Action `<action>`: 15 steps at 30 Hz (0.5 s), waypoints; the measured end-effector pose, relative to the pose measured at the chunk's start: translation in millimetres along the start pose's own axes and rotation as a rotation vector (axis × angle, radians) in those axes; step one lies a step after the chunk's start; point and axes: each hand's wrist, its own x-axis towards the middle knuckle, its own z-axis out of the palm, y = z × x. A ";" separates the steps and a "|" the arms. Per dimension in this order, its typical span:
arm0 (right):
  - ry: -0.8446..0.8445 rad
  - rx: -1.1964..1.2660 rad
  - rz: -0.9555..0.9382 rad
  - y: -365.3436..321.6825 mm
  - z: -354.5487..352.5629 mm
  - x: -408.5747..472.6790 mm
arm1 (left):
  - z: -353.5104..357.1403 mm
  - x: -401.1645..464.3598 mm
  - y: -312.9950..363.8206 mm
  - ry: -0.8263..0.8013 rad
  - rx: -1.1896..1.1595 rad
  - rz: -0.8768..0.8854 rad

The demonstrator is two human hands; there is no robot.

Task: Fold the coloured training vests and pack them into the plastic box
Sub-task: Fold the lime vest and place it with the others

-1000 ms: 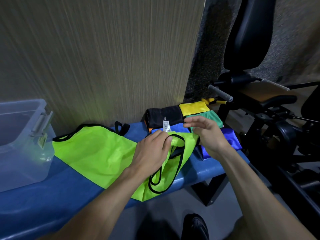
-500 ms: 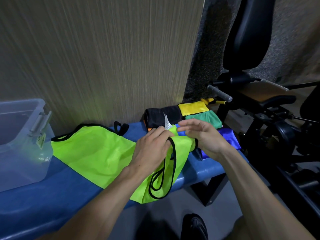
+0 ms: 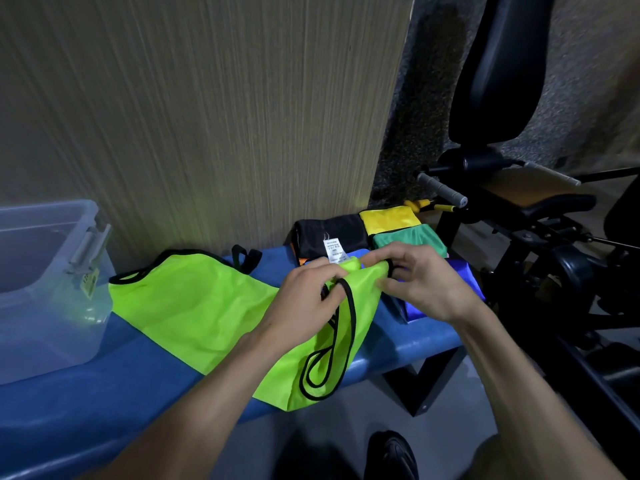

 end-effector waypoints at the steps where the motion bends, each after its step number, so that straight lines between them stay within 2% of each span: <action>1: 0.032 -0.047 -0.020 0.2 0.0 0.4 | -3.1 -0.4 1.8 -0.019 -0.022 -0.003; 3: 0.086 -0.158 -0.060 1.8 -1.2 1.4 | -8.7 -0.9 4.9 -0.053 -0.058 -0.003; 6: 0.115 -0.266 -0.136 2.6 -1.2 1.7 | -12.8 0.5 6.7 0.015 -0.135 -0.049; 10: 0.119 -0.250 -0.214 -1.7 2.0 2.2 | -14.2 4.3 11.3 0.126 -0.120 -0.048; 15: 0.151 -0.269 -0.296 -4.5 2.7 5.6 | -9.8 10.4 14.4 0.199 -0.228 -0.040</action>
